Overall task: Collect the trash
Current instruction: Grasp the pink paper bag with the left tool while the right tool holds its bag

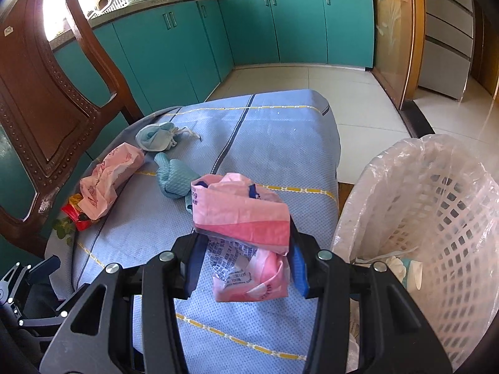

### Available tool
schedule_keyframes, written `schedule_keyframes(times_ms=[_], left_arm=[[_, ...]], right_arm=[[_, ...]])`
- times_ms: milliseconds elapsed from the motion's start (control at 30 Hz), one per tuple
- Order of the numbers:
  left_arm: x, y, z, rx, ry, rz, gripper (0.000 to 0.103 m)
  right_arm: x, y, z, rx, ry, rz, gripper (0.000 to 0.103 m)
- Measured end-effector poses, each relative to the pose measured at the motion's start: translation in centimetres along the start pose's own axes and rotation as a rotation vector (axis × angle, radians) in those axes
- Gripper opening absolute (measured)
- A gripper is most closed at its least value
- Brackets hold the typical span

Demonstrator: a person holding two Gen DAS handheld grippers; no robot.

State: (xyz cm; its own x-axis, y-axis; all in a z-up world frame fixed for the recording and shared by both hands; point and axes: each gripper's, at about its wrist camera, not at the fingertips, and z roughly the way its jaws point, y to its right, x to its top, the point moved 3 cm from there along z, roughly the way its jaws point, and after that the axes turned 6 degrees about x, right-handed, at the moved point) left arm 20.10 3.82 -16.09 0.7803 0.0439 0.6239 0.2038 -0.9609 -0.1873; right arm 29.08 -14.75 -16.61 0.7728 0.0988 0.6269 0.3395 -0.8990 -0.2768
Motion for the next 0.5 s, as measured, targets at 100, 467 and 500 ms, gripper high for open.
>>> schedule_keyframes(times_ms=[100,467,500], left_arm=[[-0.02,0.14,0.06,0.000,0.001,0.004,0.077],[-0.17,0.07,0.26,0.000,0.000,0.001,0.077],[-0.20,0.13,0.28,-0.001,0.001,0.002,0.077]], right_arm=[[-0.01,0.08,-0.03,0.001,-0.001,0.003,0.047],[0.03,0.12,-0.55,0.001,0.013,0.002,0.047],[0.03,0.14,-0.57,0.001,0.014,0.002,0.047]])
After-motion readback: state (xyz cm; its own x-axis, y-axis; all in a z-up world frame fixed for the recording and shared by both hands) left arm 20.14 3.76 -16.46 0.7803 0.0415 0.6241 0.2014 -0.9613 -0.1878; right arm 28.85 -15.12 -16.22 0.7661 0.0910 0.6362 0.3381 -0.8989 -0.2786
